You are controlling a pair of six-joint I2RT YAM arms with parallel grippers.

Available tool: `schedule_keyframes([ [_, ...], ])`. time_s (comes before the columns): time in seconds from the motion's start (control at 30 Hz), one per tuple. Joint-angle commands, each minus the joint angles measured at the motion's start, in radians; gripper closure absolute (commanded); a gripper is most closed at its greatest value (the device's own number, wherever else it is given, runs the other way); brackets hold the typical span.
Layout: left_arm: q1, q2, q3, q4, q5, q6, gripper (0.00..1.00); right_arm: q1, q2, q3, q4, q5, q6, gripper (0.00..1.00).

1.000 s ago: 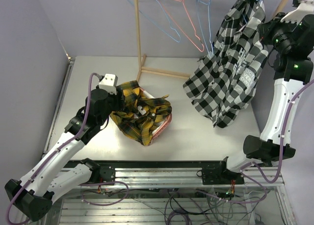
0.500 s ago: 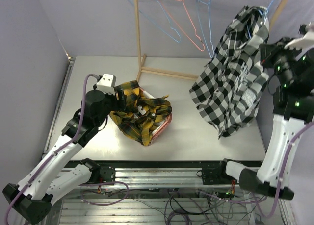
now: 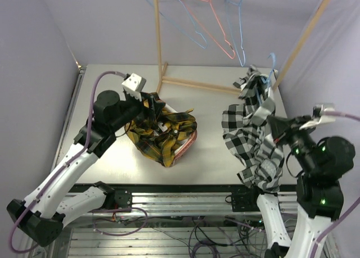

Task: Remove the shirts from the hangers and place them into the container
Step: Pick up the hanger from the clothesline.

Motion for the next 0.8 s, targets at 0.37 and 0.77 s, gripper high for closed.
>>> schedule_keyframes([
  [0.37, 0.004, 0.136, 0.182, 0.23, 0.435, -0.108, 0.14, 0.065, -0.221, -0.134, 0.157, -0.47, 0.23, 1.0],
  [0.77, 0.004, 0.267, 0.321, 0.275, 0.471, -0.068, 0.12, 0.079, -0.114, -0.188, 0.539, -0.686, 0.485, 1.0],
])
